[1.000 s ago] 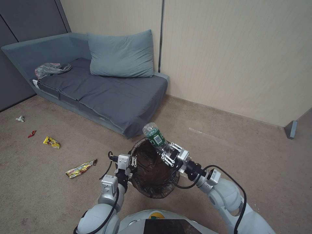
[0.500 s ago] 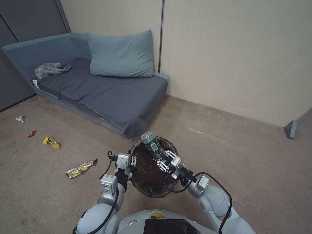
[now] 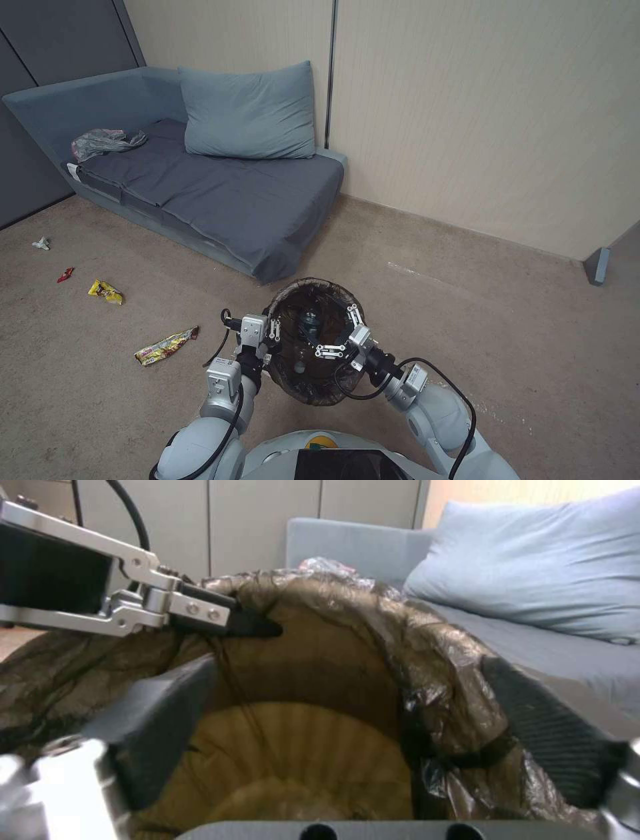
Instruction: Pick up the trash bin, then pick up the garbage from the floor and place it into the trash bin.
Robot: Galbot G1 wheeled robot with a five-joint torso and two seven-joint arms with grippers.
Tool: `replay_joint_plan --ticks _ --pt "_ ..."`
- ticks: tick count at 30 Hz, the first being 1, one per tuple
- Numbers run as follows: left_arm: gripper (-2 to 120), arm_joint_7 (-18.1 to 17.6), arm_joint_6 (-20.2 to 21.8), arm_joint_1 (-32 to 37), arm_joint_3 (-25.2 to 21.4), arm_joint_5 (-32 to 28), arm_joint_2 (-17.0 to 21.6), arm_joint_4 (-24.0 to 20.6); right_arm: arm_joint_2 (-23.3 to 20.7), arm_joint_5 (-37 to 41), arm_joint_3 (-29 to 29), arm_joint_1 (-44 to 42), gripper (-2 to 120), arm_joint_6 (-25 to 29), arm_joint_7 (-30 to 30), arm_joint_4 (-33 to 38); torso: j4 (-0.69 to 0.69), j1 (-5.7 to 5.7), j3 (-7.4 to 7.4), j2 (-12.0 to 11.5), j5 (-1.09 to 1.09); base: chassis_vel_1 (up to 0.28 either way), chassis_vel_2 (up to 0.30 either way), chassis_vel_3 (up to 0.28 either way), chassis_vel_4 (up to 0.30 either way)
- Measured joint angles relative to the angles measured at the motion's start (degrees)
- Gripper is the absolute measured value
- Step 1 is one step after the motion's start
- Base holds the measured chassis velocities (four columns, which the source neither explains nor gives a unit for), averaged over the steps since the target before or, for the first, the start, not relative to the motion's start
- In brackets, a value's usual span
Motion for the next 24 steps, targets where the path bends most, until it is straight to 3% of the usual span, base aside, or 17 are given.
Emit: replay_joint_plan --ticks 15,24 --pt "7 -0.4 -0.55 -0.02 -0.27 0.1 -0.01 0.01 0.42 0.38 1.3 -0.68 100 0.33 1.26 5.29 0.0 0.0 0.0 0.0 0.0 0.0 0.0 0.0 0.0" --pt "7 -0.54 -1.04 -0.02 -1.08 0.0 -0.02 0.01 2.71 -0.06 7.18 -4.12 100 -5.61 14.53 16.81 0.0 0.0 0.0 0.0 0.0 0.0 0.0 0.0 0.0"
